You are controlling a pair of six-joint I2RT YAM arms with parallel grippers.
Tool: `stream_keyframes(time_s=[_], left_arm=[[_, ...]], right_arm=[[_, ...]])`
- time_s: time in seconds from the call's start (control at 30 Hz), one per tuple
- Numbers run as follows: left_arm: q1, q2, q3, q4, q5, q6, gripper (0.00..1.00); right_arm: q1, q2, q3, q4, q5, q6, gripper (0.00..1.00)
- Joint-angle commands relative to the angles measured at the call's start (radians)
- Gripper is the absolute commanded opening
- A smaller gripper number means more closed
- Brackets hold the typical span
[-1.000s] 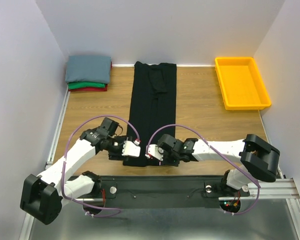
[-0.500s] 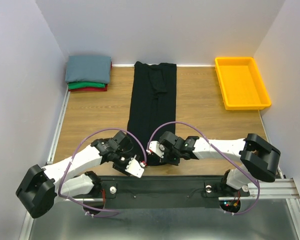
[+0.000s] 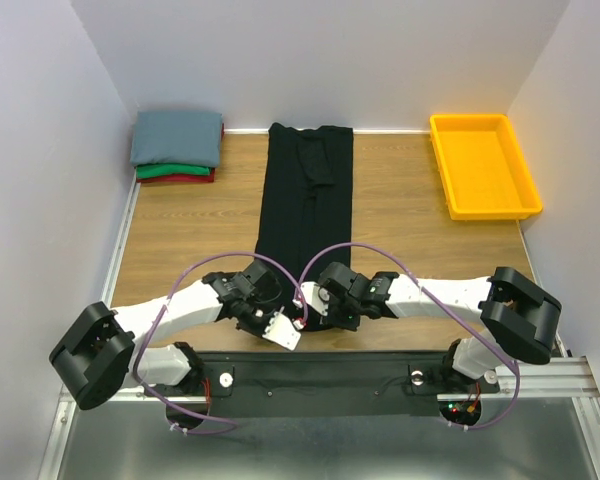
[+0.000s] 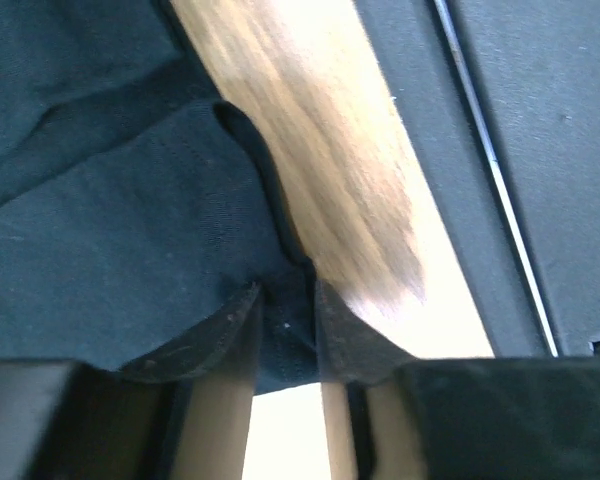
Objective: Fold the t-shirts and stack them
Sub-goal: Fold the tshirt
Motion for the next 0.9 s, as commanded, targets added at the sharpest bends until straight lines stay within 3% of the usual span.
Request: stream_keyframes(time_s=[0.0, 0.1, 0.13, 0.2, 0.47, 0.67, 0.87], left_arm=[[-0.019, 0.026, -0.024, 0.038, -0.065, -0.015, 0.39], [-0.025, 0.023, -0.027, 0.046, -0.071, -0.024, 0.22], [-0.028, 0.020, -0.029, 0.046, -0.074, -0.032, 0.11], [-0.031, 0.003, -0.018, 0.034, -0.066, -0.036, 0.00], [-0.031, -0.048, 0.111, -0.121, 0.076, -0.066, 0.00], [-0.031, -0.088, 0.160, -0.176, 0.073, -0.110, 0.00], [-0.031, -0.135, 0.204, -0.178, 0.102, -0.211, 0.00]], right_arm=[[-0.005, -0.001, -0.017, -0.063, -0.030, -0.006, 0.00], [-0.004, -0.011, -0.017, -0.069, -0.035, -0.006, 0.00], [-0.004, -0.018, -0.017, -0.070, -0.036, -0.009, 0.01], [-0.004, -0.046, -0.018, -0.081, -0.050, -0.029, 0.00], [-0.004, -0.123, 0.002, -0.164, -0.076, -0.072, 0.01], [-0.005, -0.156, 0.061, -0.369, -0.065, -0.268, 0.01], [-0.004, -0.213, 0.101, -0.426, -0.021, -0.365, 0.01]])
